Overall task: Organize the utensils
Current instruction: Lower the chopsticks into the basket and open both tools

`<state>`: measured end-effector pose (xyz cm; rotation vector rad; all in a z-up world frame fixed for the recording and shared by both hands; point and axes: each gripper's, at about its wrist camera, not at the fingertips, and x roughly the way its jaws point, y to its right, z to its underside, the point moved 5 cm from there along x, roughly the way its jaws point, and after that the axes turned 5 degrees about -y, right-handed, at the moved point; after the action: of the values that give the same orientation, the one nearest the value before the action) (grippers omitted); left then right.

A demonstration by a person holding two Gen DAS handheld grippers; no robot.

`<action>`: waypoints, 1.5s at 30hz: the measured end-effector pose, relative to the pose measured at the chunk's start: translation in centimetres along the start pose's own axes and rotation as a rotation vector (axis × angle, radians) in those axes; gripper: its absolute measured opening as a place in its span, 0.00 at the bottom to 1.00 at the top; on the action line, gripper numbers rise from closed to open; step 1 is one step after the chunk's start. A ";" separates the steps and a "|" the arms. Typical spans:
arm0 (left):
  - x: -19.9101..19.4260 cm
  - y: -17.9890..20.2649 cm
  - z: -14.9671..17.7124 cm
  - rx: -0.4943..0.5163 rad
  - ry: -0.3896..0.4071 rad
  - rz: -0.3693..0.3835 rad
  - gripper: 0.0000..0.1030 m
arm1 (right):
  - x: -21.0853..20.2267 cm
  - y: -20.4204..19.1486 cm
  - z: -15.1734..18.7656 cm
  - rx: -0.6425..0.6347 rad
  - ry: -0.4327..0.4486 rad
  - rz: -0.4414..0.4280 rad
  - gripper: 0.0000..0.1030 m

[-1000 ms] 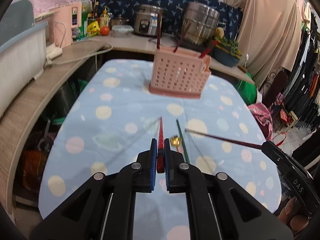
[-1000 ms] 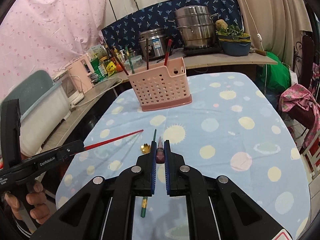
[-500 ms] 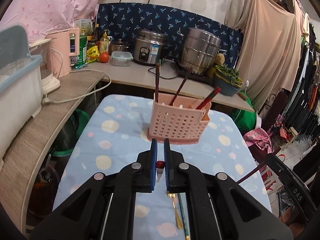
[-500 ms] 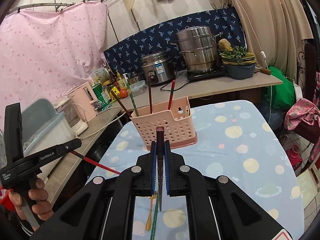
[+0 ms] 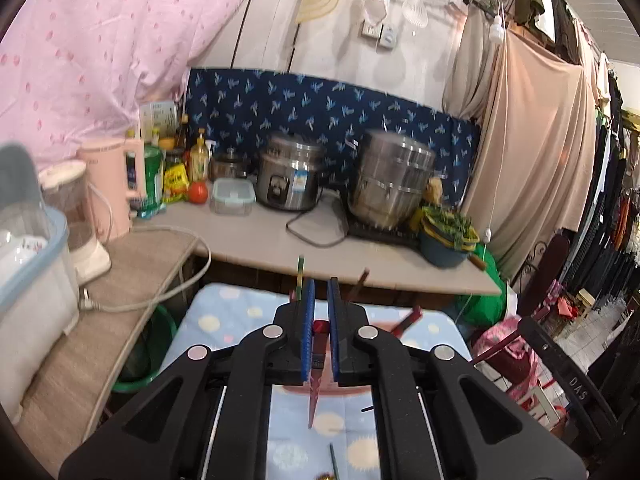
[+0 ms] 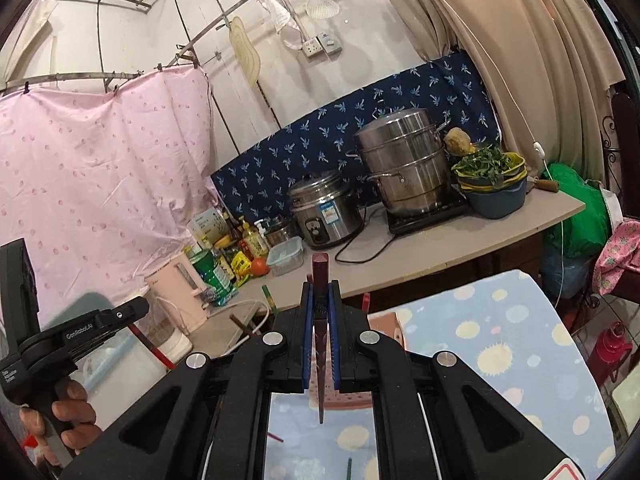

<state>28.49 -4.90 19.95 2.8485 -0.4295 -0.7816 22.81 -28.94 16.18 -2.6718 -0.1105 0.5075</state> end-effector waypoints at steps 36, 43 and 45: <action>13.2 0.0 -1.6 0.010 0.015 -0.066 0.06 | 11.9 3.3 1.4 0.024 -0.120 0.094 0.07; 14.3 -0.2 1.8 0.024 -0.051 -0.072 0.07 | 11.6 3.9 2.9 0.028 -0.139 0.096 0.11; 14.3 -0.2 2.4 0.028 -0.063 -0.083 0.12 | 11.5 3.9 3.1 0.033 -0.143 0.092 0.14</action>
<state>39.02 -9.32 11.08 2.8904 -0.3352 -0.8894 32.37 -29.54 8.08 -2.6163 -0.0201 0.7230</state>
